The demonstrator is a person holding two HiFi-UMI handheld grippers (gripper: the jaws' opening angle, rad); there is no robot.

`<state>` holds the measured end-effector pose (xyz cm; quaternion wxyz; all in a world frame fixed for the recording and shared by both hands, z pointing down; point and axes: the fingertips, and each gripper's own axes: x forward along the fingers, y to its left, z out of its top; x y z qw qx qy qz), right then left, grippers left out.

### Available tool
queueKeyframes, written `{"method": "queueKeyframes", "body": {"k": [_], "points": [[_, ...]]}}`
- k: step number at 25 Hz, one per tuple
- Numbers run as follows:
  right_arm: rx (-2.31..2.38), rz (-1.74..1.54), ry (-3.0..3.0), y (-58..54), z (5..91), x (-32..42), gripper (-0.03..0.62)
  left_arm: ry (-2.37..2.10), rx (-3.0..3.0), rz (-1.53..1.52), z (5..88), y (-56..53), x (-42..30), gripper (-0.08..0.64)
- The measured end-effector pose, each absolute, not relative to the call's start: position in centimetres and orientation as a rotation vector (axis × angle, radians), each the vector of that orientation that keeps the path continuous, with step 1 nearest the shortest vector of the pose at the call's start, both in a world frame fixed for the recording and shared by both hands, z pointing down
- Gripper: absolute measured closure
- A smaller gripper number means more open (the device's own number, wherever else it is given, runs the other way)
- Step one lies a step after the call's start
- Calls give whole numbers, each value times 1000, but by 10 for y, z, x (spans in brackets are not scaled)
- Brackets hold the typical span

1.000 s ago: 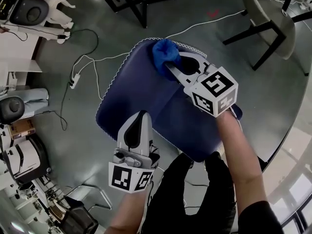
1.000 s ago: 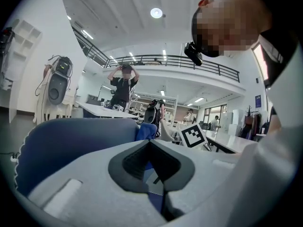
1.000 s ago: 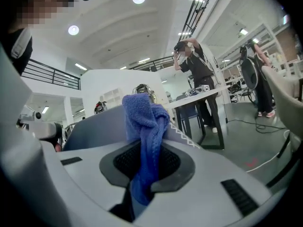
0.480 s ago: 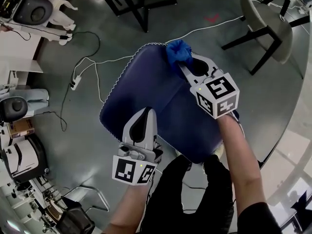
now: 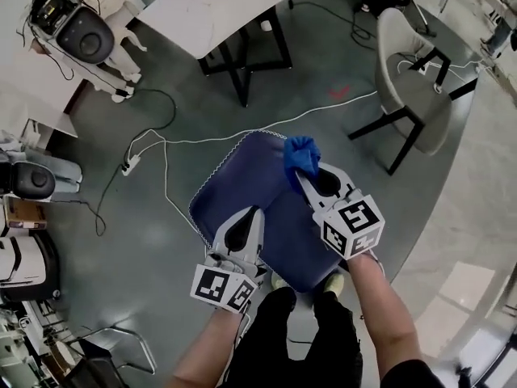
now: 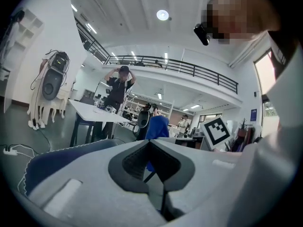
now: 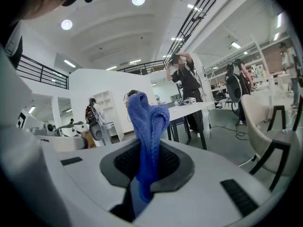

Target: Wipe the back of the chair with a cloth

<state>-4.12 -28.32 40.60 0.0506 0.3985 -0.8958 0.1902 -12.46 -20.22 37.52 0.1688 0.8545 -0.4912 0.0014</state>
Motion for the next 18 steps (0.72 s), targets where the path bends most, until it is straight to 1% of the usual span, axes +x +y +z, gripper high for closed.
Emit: {"method": "queueKeyframes", "body": {"k": [7,18], "points": [[1227,487,-2723,-225,290,-26,528,-1389,2423,2,282,-179,-108,552],[1201,351,-2774,-139,177,-24,528,-1357,2512,49,176,-112,-66,552]]}}
